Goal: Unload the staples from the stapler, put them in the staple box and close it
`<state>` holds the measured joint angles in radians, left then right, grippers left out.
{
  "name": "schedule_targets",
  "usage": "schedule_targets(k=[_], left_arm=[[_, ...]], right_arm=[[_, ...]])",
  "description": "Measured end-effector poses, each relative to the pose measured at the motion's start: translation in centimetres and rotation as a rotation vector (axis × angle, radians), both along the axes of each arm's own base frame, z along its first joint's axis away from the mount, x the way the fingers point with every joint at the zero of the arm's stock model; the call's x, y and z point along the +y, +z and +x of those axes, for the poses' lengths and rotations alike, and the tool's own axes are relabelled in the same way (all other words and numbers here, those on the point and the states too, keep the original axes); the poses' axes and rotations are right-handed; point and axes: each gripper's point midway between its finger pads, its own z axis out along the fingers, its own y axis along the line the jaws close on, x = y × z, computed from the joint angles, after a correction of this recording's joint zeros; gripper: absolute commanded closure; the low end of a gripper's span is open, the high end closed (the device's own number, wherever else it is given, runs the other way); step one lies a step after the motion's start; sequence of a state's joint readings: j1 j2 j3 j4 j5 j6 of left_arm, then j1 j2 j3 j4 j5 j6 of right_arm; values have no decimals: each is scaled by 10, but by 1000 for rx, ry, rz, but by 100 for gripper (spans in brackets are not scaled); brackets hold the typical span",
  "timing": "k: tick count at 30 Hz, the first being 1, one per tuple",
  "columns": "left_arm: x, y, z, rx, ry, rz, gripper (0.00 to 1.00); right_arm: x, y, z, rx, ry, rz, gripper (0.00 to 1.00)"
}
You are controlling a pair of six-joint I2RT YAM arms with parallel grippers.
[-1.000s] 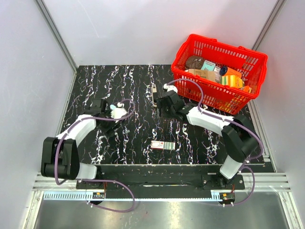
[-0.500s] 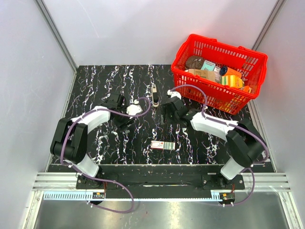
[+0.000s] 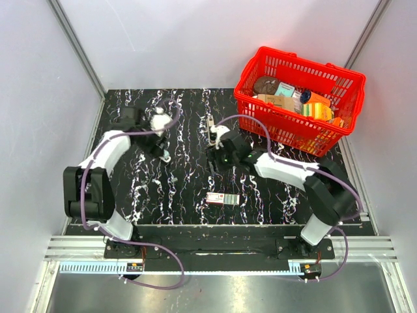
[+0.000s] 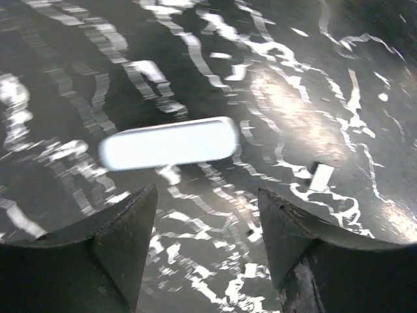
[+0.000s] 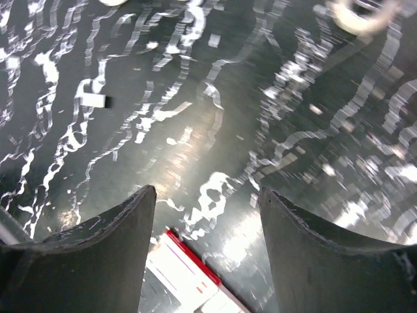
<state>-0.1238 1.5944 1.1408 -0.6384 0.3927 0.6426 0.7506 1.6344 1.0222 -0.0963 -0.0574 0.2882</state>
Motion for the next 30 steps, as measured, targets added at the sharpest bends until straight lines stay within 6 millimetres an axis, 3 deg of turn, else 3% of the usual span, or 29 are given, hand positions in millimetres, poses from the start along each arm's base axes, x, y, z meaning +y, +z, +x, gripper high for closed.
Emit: schedule_targets(k=[3,7,10,15,19,30], left_arm=[[38,34,20,-65,131,-79,32],[78,53,10,-74,251,-134,32],[86,52,-1,-55,279,-161,32],[92,41,-23,9,318,-208,32],[94,41,-28,17,332,-235,32],[90,49,-28,2,320,-290,32]], right_arm=[[35,-5,-3,-38,164,-3,27],[73,-16,-18,-100,389,3,23],[96,-22,-29,-133,545,5,18],[134,-21,-24,-233,711,-7,17],[147,-30,-22,-267,787,-33,17],[151,-67,-22,-256,876,-119,19]])
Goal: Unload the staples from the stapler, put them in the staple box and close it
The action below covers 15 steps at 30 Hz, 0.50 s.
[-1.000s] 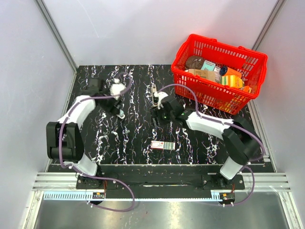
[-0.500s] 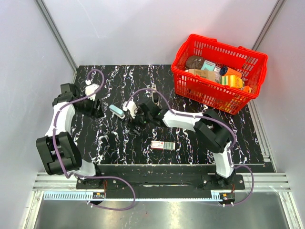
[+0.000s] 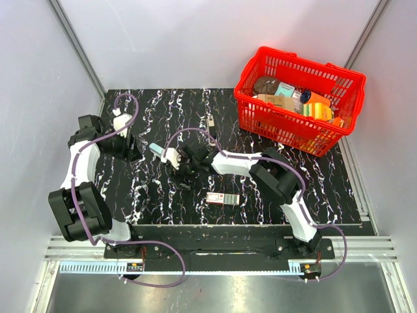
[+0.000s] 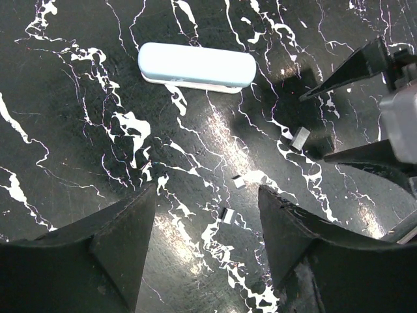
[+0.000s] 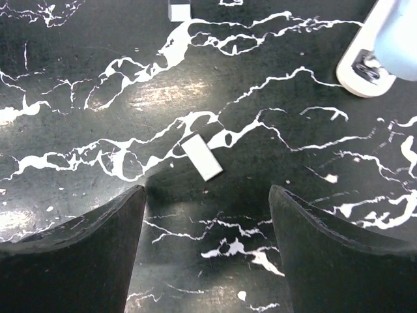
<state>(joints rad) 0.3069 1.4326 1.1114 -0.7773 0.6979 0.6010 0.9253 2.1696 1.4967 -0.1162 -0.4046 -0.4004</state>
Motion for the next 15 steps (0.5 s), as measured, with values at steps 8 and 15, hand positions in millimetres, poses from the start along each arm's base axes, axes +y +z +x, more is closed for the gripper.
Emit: schedule_targets(k=[8,15], left_arm=[[0,2,0,-5,1,-15,32],[0,2,0,-7,1,-25,32]], right_arm=[[17,-5,-10,-81,53,-25,28],[34,-4,-10,-117,62,-22,45]])
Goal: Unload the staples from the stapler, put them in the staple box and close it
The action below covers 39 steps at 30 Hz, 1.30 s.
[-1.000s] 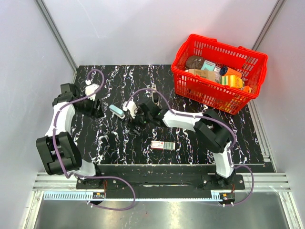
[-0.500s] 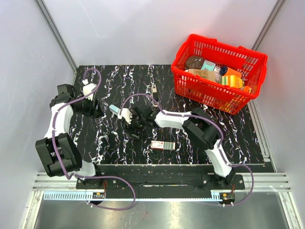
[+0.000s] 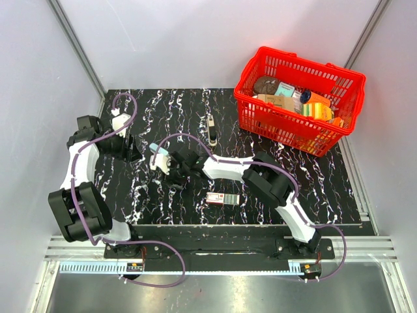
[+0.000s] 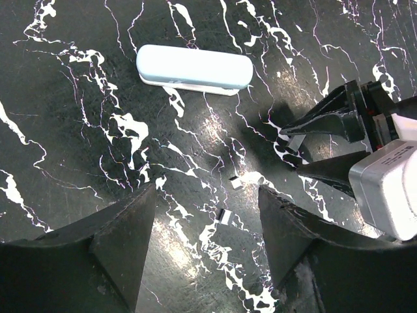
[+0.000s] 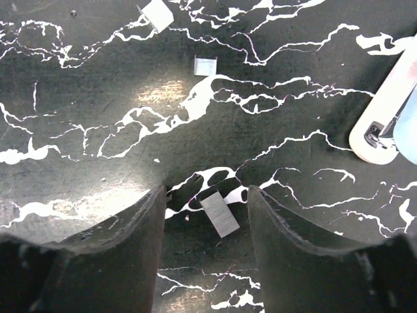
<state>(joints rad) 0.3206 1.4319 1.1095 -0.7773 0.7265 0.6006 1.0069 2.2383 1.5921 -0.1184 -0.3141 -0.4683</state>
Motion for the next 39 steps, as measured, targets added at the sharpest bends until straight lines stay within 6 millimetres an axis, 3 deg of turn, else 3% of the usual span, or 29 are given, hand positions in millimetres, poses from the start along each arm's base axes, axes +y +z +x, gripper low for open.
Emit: schedule_targets(k=[17,31,39], left_arm=[[-1,0,-2,-1,1,-8,32],[-1,3,-2,-12,1,-8,32],[-1,3,-2,-12,1,-7,32]], right_arm=[[-1,0,8,-31,-24,-20,48],[-5,-1,17,-74,-53,-35,69],[-11,-1,20,-79,-96,-47,74]])
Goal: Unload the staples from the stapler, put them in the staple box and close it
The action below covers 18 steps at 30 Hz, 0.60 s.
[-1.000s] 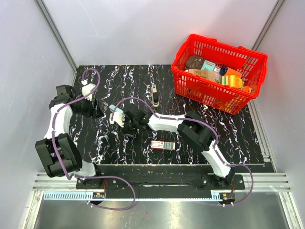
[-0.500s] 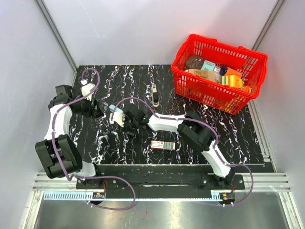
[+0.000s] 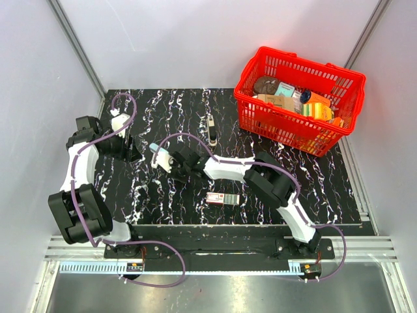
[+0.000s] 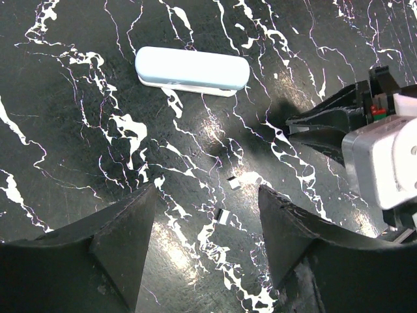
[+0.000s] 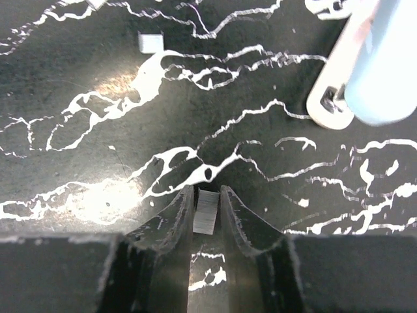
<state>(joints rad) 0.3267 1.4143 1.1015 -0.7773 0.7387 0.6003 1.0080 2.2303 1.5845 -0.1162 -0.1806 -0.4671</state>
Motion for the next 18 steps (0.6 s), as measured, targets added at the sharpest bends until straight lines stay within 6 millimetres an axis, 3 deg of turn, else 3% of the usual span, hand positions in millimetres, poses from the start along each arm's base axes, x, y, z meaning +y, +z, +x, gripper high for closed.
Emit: schedule_targets(k=[8,18], left_arm=[[-1,3,-3,-11,-1,4,32],[-1,3,-4,-15,-1,7,32]], right_arm=[[-23,0,4,9,-176,-6,86],[-77,3,10,25,-516,-53,92]])
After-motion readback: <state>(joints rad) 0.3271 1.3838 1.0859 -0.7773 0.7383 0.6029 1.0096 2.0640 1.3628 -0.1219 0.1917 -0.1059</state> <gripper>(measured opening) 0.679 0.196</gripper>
